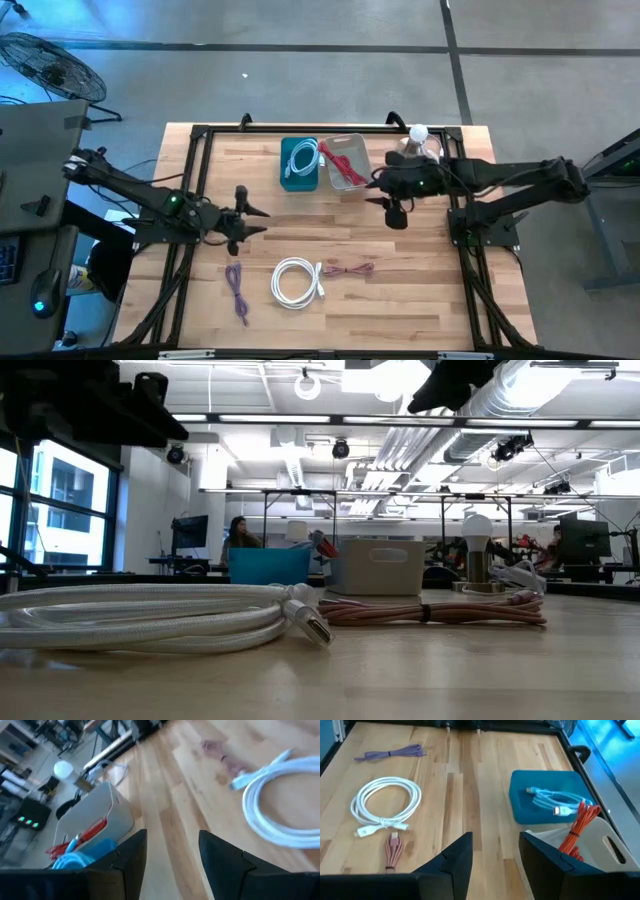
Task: Pick & Place USB Port
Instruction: Put the pink charger cable into the gray bin
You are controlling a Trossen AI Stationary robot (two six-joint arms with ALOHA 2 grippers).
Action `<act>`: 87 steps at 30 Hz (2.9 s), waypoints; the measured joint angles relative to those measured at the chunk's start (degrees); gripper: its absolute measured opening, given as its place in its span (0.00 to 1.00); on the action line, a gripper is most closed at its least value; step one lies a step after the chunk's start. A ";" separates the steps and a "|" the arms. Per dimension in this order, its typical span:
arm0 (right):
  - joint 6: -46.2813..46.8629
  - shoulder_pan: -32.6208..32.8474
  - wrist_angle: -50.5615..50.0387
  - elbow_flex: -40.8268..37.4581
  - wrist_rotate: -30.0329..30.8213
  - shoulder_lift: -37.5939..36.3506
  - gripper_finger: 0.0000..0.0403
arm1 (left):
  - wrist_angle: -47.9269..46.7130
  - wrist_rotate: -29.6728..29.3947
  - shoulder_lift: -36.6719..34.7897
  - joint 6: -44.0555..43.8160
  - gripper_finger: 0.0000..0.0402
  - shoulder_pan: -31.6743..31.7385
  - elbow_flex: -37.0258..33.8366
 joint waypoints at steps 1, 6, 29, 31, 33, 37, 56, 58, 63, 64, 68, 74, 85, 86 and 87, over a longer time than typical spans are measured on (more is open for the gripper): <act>0.48 0.71 -0.38 -0.01 0.65 0.01 0.38 | 0.28 -0.99 0.91 -0.01 0.44 0.00 -0.02; 1.95 3.33 -0.53 -1.68 -0.59 -0.02 0.38 | 4.20 1.87 5.78 -1.71 0.44 0.02 1.07; 6.41 11.66 -1.69 -4.71 1.06 -0.32 0.38 | -12.74 27.85 32.62 -7.98 0.44 -0.38 20.22; 7.31 12.16 -2.47 -4.71 0.90 -0.32 0.38 | -12.07 27.95 32.98 -8.31 0.44 -0.53 20.41; 8.98 12.78 -2.90 -4.71 0.64 -0.19 0.38 | -12.21 27.85 32.83 -8.31 0.44 -0.86 20.39; 11.02 14.47 -3.24 -4.69 0.26 0.72 0.38 | -12.14 26.89 32.85 -7.92 0.44 -0.92 20.37; 13.15 17.56 3.95 -4.69 -8.32 19.27 0.38 | -12.11 25.98 32.85 -6.67 0.44 -0.79 20.35; 13.11 17.56 4.39 -4.69 -8.42 20.97 0.38 | -12.11 25.97 32.85 -6.65 0.44 -0.79 20.35; 12.51 17.50 6.17 -4.69 -8.61 24.73 0.38 | -12.12 25.97 32.85 -6.64 0.44 -0.79 20.33; 12.24 17.44 6.67 -4.69 -8.65 25.54 0.38 | -12.11 25.97 32.85 -6.57 0.44 -0.79 20.33; 11.14 16.67 8.61 -4.69 -9.43 28.77 0.38 | -12.02 25.79 32.85 -5.75 0.43 -0.79 20.33; 11.94 15.83 13.30 -4.64 -13.13 32.48 0.38 | -11.96 25.79 32.85 -5.75 0.44 -0.76 20.33; 15.86 17.10 17.11 -4.62 -13.04 33.62 0.38 | -11.78 25.84 32.85 -5.57 0.43 -0.77 20.31; 15.95 17.37 17.85 -4.62 -13.05 33.62 0.38 | -11.65 25.84 32.85 -5.36 0.43 -0.76 20.31; 16.28 17.62 18.40 -4.62 -13.06 33.62 0.38 | -11.51 25.85 32.85 -5.31 0.43 -0.77 20.31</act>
